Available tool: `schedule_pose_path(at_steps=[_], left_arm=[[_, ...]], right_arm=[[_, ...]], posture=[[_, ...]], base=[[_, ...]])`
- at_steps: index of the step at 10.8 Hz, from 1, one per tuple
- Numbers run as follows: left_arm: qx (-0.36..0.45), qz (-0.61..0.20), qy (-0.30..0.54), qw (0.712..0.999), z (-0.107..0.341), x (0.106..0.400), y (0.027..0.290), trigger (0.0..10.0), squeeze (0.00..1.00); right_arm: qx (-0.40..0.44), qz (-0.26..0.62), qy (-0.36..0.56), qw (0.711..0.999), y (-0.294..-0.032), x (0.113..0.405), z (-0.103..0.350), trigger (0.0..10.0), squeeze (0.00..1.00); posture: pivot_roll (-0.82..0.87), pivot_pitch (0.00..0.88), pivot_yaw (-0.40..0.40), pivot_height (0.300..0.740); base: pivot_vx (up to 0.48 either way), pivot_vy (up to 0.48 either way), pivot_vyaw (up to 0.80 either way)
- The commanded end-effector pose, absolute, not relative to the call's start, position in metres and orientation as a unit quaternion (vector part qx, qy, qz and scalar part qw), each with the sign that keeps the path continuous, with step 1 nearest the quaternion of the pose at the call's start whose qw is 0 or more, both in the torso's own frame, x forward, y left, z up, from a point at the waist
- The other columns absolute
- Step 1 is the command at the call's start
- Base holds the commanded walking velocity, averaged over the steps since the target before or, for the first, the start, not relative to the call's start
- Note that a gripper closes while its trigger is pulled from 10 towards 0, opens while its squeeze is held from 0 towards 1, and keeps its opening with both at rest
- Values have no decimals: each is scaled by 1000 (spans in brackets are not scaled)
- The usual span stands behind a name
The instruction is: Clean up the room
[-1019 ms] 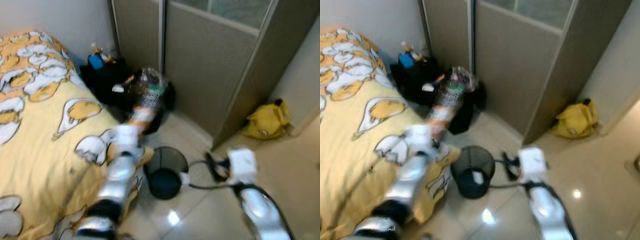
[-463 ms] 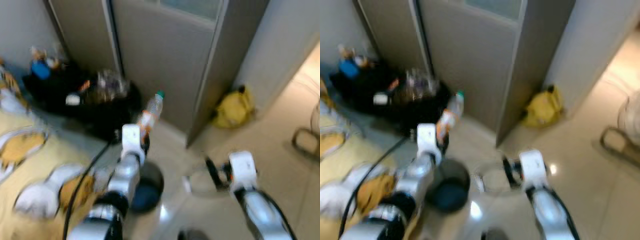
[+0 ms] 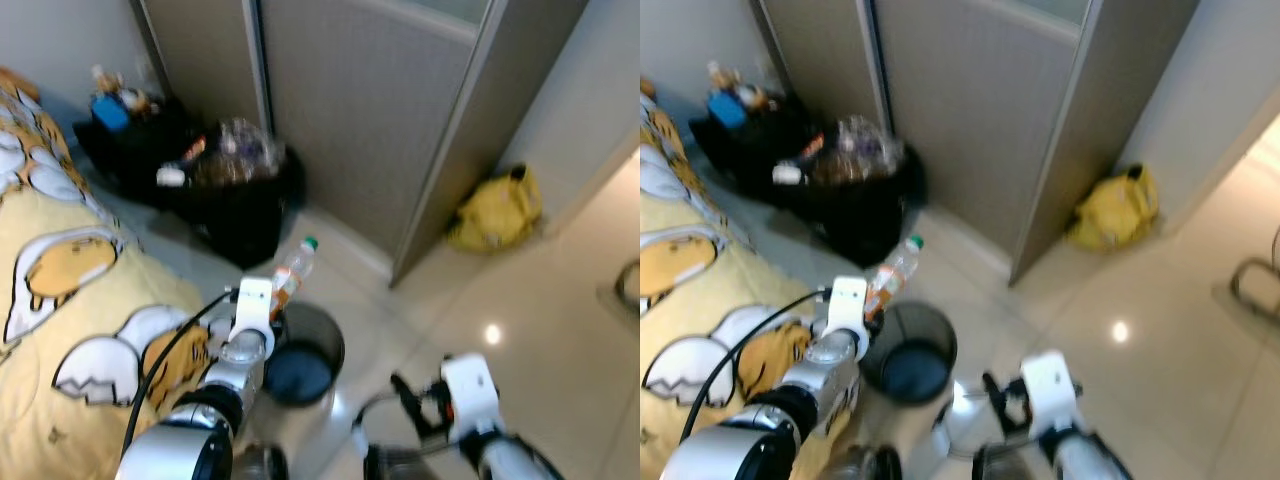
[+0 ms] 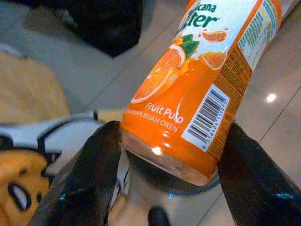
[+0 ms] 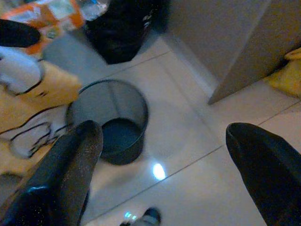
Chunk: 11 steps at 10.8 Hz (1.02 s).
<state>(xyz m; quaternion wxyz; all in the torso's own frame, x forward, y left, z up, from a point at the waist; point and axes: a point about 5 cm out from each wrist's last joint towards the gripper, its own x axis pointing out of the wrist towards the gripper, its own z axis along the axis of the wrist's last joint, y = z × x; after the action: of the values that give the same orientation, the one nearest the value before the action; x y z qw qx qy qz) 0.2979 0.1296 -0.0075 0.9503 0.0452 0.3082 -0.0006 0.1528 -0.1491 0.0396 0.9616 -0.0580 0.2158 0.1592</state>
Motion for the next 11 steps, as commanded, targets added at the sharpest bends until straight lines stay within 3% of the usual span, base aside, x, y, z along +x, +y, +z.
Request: schedule_pose_path(at_steps=[1, 2, 4, 7, 8, 10, 11], left_arm=[[59, 0, 297, 953, 0, 306, 130, 10000, 0], [83, 3, 296, 952, 0, 306, 135, 10000, 1000], [119, 23, 298, 947, 1, 307, 145, 10000, 1000], [142, 27, 325, 934, -10, 296, 156, 10000, 980], [110, 19, 316, 942, -14, 290, 162, 10000, 0], [59, 7, 259, 964, -4, 296, 165, 10000, 0], [29, -6, 147, 989, 24, 306, 169, 10000, 0]], right_arm=[[-63, 170, 215, 960, -147, 149, 44, 10000, 0], [-81, 197, 166, 963, -140, 135, 60, 10000, 0], [-87, 206, 153, 963, -127, 124, 74, 10000, 0], [-80, 201, 176, 960, -129, 115, 70, 10000, 0], [-64, 175, 160, 969, -132, 132, 74, 10000, 0], [-62, 161, 143, 975, -136, 152, 73, 10000, 0], [-63, 148, 125, 979, -141, 174, 75, 10000, 0]], posture=[[-310, 275, 47, 740], [-333, 309, 62, 740], [-354, 351, 78, 740], [-337, 358, 81, 740], [-306, 311, 90, 740], [-260, 261, 85, 740], [-194, 196, 65, 740]], base=[[0, 0, 0], [0, 0, 0], [0, 0, 0], [0, 0, 0], [0, 0, 0], [0, 0, 0], [0, 0, 0]])
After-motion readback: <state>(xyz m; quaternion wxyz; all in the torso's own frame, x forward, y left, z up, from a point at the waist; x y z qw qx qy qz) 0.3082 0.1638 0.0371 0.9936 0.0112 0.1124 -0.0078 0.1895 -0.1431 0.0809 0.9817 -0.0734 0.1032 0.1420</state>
